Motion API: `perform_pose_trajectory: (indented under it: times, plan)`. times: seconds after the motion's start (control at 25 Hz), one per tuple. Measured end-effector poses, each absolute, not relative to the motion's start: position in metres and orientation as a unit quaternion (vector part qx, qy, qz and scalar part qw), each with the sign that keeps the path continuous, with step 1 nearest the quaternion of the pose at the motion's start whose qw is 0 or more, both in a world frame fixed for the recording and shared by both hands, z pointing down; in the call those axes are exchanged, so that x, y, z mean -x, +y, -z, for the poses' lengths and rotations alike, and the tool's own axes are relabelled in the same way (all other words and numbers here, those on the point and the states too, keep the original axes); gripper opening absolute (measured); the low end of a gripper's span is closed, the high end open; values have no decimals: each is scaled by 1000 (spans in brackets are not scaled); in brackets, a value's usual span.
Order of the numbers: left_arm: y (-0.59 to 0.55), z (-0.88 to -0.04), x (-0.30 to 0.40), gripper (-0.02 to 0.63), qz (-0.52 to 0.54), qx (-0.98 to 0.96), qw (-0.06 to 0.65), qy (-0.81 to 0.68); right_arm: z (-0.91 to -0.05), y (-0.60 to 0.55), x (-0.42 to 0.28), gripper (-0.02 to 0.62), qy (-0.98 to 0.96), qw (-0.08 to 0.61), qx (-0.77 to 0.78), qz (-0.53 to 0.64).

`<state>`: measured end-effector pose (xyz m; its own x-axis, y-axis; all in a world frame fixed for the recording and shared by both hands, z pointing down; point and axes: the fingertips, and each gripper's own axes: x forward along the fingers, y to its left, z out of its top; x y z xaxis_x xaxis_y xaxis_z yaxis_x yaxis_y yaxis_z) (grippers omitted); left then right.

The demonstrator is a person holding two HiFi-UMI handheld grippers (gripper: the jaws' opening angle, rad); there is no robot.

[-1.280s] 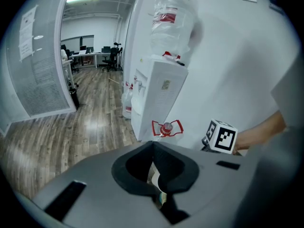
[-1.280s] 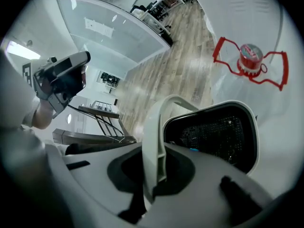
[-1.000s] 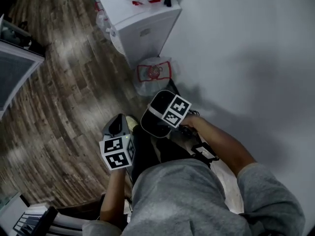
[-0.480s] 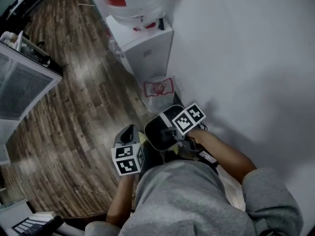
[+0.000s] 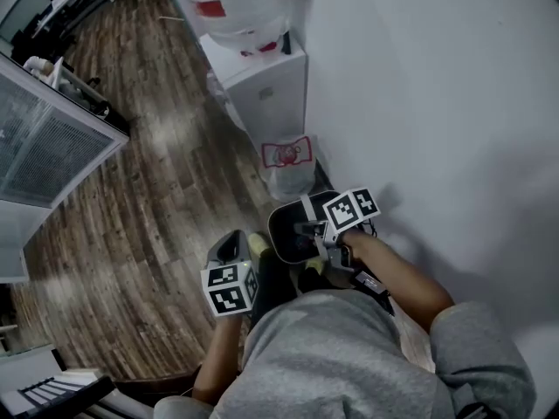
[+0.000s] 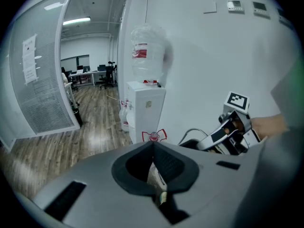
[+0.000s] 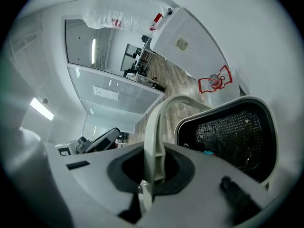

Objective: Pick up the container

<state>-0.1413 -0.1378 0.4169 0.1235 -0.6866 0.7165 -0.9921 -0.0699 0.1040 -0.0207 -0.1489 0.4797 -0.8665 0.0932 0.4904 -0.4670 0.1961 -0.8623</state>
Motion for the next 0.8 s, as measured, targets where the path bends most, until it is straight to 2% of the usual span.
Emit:
perform_pose_trajectory:
  times: [0.44, 0.8]
  plan:
    - [-122, -410, 130, 15, -251, -705, 299, -592, -466, -126, -7, 26, -723, 169, -171, -647]
    - [-136, -406, 148, 14, -238, -721, 294, -580, -467, -126, -5, 26, -711, 149, -209, -654]
